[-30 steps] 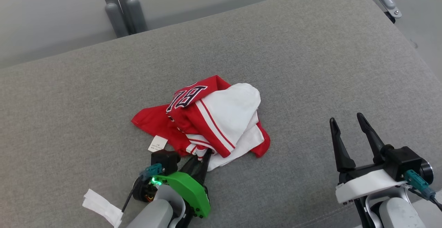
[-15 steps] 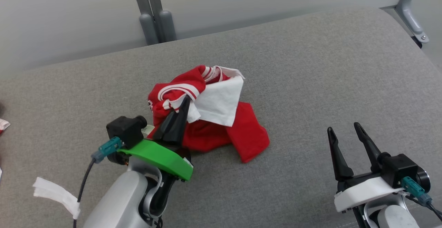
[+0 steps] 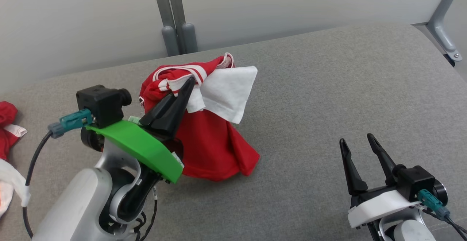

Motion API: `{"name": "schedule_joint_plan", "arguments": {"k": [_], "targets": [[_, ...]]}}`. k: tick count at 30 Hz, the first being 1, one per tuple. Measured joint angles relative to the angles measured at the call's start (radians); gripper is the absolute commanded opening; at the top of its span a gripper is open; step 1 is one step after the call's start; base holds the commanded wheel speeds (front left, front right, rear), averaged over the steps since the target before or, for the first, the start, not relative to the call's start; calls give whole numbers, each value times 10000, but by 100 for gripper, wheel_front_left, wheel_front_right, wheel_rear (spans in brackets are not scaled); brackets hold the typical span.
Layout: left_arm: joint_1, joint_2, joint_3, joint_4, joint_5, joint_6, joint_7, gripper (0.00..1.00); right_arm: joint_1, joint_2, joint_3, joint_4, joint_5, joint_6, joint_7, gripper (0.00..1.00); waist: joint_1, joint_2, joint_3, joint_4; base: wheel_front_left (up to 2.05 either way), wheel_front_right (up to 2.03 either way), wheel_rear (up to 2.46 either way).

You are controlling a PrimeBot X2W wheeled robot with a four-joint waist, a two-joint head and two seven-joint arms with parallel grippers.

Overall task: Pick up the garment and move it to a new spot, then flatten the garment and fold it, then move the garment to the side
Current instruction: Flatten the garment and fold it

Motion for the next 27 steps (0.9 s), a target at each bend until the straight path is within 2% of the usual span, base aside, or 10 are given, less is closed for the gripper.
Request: {"name": "schedule_joint_plan", "arguments": {"k": [3, 5, 9, 14, 15, 16, 17, 18, 22, 27], "targets": [[-316, -90, -259, -111, -27, 38, 453, 0, -31, 23, 15, -6, 12, 0, -2, 100, 0, 0, 83, -81, 0, 0, 0], [-460, -428, -581, 150, -194, -13, 681, 0, -41, 27, -6, -12, 25, 0, 0, 100, 0, 0, 163, -122, 0, 0, 0], [-793, -1407, -1632, 1613, -376, -433, 1080, 0, -112, 50, 31, -13, 27, 0, 0, 100, 0, 0, 356, -202, 0, 0, 0], [-1171, -2775, -2675, 4052, -324, -1170, 704, 0, -401, 63, 178, 35, 40, 0, 0, 100, 0, 1, 569, -397, 0, 0, 0], [-1228, -2907, -2801, 4464, -224, -1244, 491, 7, -420, 65, 199, 54, 44, 0, 0, 100, 0, 1, 595, -443, 0, 0, 0], [-1283, -3016, -2934, 4918, -92, -1319, 173, 40, -459, 67, 224, 75, 46, 0, 0, 100, 0, 1, 619, -501, 0, 0, 0], [-1334, -3060, -3087, 5359, 2, -1375, -138, 88, -497, 73, 245, 81, 54, 0, -2, 100, 0, 0, 638, -561, 0, 0, 0], [-1360, -3081, -3235, 5670, 115, -1396, -366, 100, -508, 81, 284, 88, 56, 0, -2, 100, 0, 1, 654, -610, 0, 0, 0], [-1337, -3214, -3712, 6339, -140, -1553, -1014, 100, -511, 128, 217, 111, 75, 0, 0, 100, 0, 1, 693, -815, 0, 0, 0], [-977, -3219, -4222, 6174, -594, -1611, -938, 100, -290, 132, 100, 119, 82, 0, 0, 100, 0, 1, 514, -816, 0, 0, 0]]}}
